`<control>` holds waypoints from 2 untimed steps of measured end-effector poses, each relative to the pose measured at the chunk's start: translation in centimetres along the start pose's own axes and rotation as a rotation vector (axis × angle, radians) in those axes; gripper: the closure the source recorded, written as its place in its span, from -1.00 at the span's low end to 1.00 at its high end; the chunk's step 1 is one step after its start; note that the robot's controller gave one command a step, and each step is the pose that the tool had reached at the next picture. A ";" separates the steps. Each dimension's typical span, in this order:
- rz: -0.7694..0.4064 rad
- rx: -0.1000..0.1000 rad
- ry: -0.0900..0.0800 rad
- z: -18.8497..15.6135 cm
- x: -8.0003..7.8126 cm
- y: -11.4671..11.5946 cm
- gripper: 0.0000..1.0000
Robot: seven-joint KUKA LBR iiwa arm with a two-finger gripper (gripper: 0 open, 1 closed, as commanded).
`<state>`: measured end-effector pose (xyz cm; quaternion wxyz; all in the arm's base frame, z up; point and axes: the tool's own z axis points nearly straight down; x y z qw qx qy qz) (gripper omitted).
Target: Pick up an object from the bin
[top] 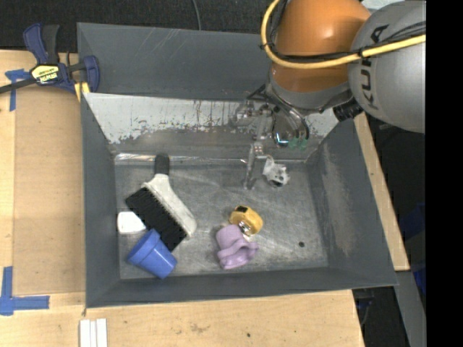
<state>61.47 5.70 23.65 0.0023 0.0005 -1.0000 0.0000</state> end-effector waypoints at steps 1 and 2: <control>0.001 -0.001 -0.008 -0.5 -0.1 0.0 -1.00; 0.036 -0.002 -0.015 3.8 3.4 -2.1 -1.00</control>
Offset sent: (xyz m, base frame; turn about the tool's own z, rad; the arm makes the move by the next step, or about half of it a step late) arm -0.0641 -0.0396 -0.0752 0.0675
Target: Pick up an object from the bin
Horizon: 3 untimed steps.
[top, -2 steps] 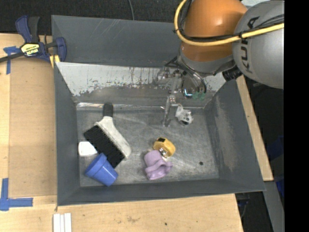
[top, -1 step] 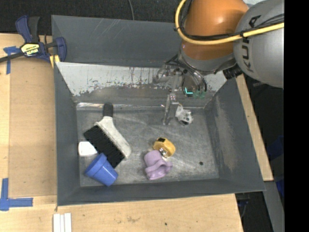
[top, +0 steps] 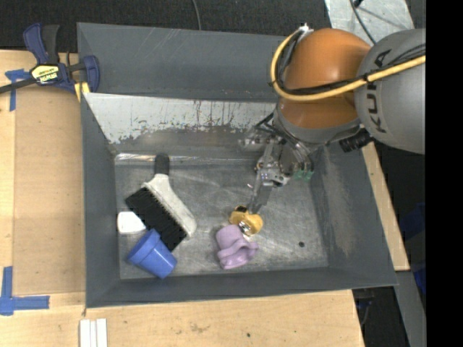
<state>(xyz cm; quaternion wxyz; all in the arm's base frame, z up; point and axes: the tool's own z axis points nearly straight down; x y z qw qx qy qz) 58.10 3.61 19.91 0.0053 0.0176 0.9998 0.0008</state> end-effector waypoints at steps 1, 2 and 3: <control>-0.017 0.002 0.004 6.1 1.3 -0.6 -1.00; -0.125 0.000 0.014 8.5 3.5 -2.6 -1.00; -0.265 0.001 -0.012 12.4 1.7 -3.7 1.00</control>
Offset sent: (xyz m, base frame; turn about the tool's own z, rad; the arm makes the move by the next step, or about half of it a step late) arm -0.0440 -0.0383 -0.0818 -0.1526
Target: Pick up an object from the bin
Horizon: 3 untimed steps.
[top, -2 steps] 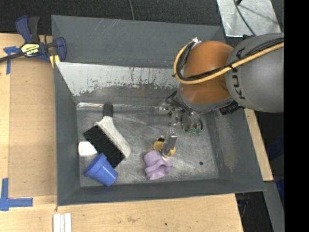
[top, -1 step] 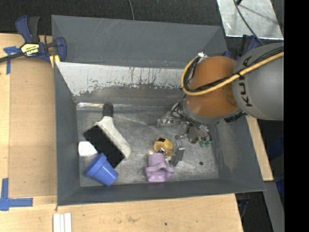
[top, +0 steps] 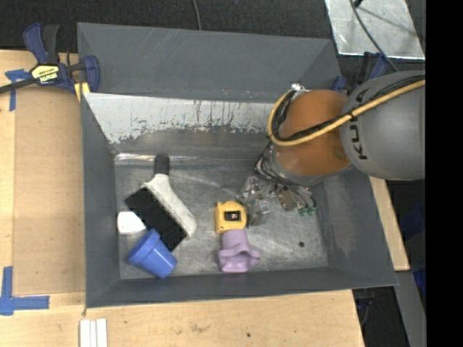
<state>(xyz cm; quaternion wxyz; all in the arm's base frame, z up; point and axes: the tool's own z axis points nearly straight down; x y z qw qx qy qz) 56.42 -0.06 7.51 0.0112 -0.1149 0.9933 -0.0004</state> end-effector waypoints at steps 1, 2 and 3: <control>0.000 -0.002 0.018 0.3 0.5 0.0 -1.00; 0.000 -0.003 0.018 0.3 0.4 0.0 -1.00; -0.430 -0.002 0.004 -0.1 0.3 6.3 1.00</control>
Offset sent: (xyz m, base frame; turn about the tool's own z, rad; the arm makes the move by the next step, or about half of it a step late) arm 0.0000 0.0000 0.0000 0.0000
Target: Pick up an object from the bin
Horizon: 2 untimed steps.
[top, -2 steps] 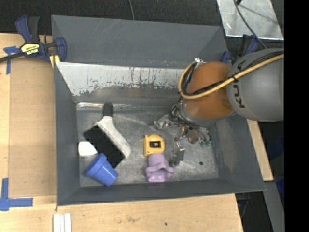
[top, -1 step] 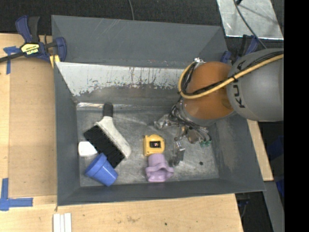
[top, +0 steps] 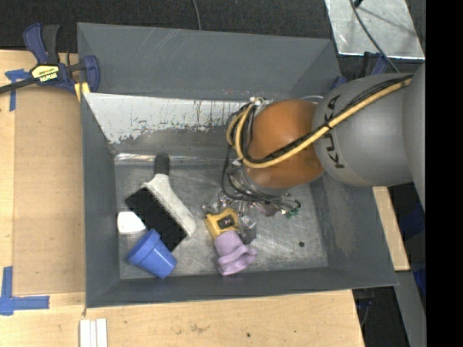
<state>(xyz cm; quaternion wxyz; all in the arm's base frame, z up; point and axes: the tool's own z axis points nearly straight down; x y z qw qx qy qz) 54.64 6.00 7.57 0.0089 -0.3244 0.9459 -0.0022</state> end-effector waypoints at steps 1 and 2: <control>0.001 0.000 0.000 0.0 0.0 0.0 1.00; -0.309 -0.014 0.013 -14.3 0.7 1.0 1.00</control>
Offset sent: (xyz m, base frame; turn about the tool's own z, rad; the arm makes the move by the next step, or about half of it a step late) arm -0.0143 0.0034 0.1502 -0.3223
